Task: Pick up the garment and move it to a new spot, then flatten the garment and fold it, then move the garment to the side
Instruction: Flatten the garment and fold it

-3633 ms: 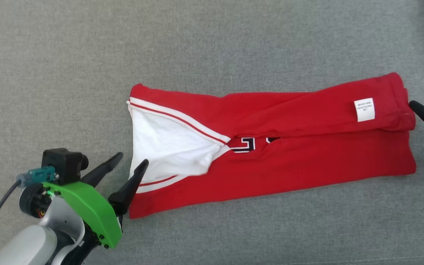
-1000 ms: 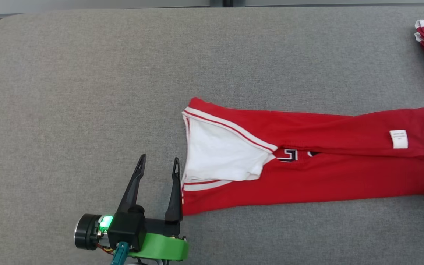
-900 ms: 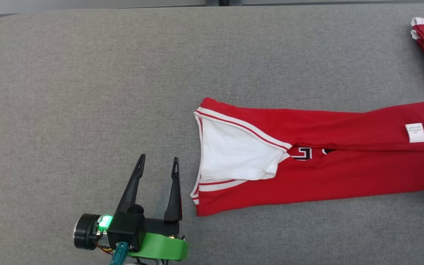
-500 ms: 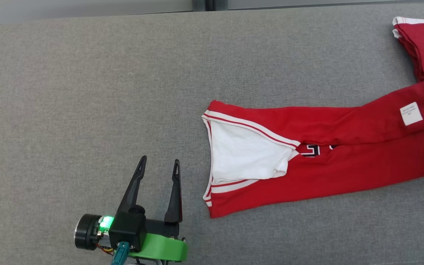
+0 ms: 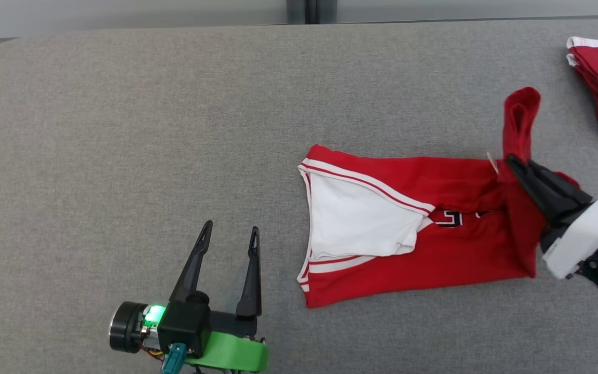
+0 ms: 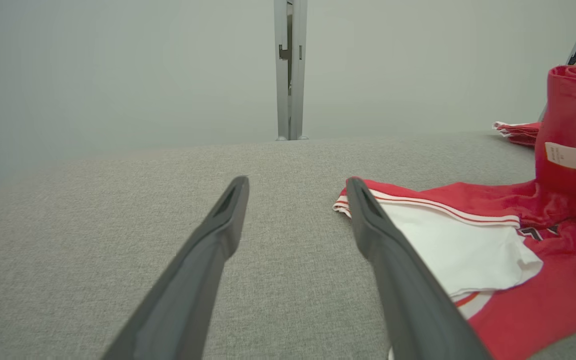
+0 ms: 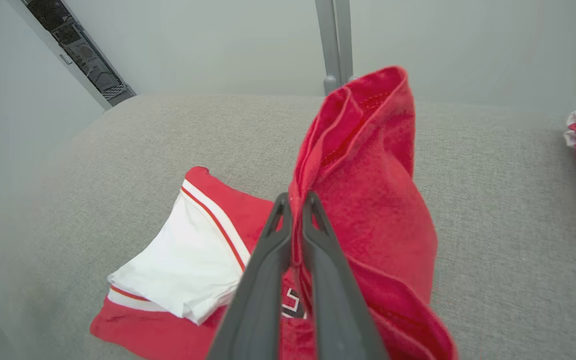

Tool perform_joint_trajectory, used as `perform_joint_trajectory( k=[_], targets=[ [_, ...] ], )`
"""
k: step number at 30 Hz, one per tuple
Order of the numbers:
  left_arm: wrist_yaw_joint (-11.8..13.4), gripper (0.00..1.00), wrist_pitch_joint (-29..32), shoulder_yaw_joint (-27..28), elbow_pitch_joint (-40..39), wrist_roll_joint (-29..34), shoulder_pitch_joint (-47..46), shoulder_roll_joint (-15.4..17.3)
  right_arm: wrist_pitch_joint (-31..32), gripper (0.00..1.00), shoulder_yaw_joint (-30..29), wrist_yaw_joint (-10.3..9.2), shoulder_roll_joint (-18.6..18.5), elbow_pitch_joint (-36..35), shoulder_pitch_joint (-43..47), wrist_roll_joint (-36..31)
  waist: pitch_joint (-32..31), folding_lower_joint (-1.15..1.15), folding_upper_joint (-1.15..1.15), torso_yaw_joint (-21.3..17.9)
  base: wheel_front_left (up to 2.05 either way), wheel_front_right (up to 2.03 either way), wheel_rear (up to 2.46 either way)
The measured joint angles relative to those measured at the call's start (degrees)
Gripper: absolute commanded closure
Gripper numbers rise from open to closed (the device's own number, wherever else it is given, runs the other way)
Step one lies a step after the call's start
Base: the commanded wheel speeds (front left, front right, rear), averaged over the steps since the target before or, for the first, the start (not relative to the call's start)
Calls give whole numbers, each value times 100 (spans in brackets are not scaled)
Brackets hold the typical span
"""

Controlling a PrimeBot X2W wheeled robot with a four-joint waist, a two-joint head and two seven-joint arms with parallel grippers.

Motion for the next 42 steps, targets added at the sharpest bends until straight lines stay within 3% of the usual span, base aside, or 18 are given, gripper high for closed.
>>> perform_joint_trajectory(
  k=[5,12,25,26,27,28,34,42],
  targets=[
    [27,0,0,-60,-7,-67,-8,0,361,100,-133,0,783,-332,28,-356,19,0,0,183,0,0,0],
    [76,0,0,-94,-1,-126,-20,0,792,100,7,0,1471,-560,82,-591,53,0,0,403,0,0,0],
    [129,0,0,-215,14,-237,-174,0,1029,100,460,-3,2112,-290,-42,-498,206,0,0,571,0,0,0],
    [135,0,0,-227,20,-237,-185,0,1010,82,485,-3,2131,-264,-64,-488,219,0,0,576,0,0,0],
    [136,0,0,-233,21,-237,-195,0,1010,52,489,-3,2151,-248,-83,-439,228,0,0,577,0,0,0],
    [142,0,0,-233,22,-238,-210,0,1000,0,499,-3,2174,-234,-116,-382,237,0,0,576,0,0,0],
    [154,0,0,-196,35,-255,-236,0,750,0,414,-3,2152,-537,-169,112,240,0,0,493,0,0,0],
    [127,0,0,-114,26,-252,-241,0,-355,0,-258,-3,1400,-602,-85,-52,137,0,0,251,0,0,0]
  ],
)
